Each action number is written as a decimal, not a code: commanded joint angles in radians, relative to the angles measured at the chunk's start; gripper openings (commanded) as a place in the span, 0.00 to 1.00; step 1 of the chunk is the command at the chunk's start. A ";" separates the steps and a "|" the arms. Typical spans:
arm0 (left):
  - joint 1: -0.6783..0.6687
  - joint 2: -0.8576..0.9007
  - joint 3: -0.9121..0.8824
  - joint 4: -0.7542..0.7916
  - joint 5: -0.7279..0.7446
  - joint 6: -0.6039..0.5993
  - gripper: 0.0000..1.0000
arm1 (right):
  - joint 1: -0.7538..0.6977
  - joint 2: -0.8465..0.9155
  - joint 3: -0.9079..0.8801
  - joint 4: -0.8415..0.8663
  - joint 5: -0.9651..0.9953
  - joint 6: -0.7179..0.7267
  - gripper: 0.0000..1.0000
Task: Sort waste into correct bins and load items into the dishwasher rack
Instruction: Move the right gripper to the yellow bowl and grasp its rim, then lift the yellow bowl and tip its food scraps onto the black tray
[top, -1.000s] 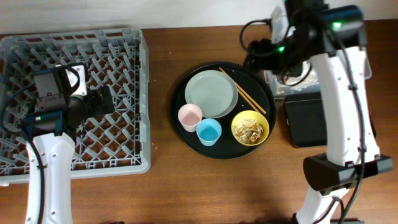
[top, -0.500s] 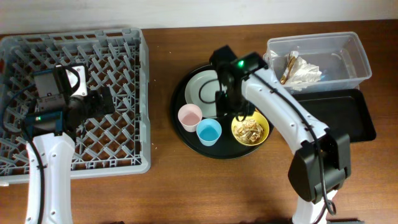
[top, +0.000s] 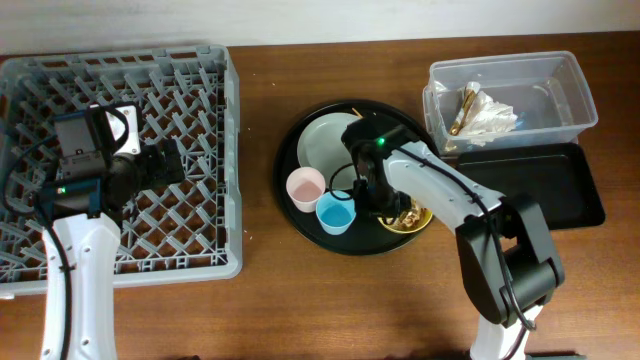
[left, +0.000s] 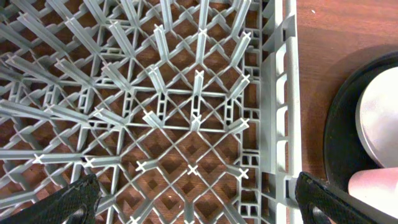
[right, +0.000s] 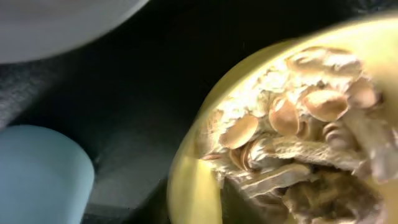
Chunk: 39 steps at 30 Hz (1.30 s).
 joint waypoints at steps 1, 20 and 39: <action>0.003 0.000 0.016 0.002 0.011 -0.011 1.00 | 0.000 0.004 -0.009 0.005 0.018 0.003 0.04; 0.003 0.000 0.016 0.002 0.011 -0.011 1.00 | -0.002 -0.160 0.118 -0.164 0.017 -0.021 0.04; 0.003 0.000 0.016 0.002 0.011 -0.011 1.00 | -0.529 -0.542 0.130 -0.201 -0.456 -0.426 0.04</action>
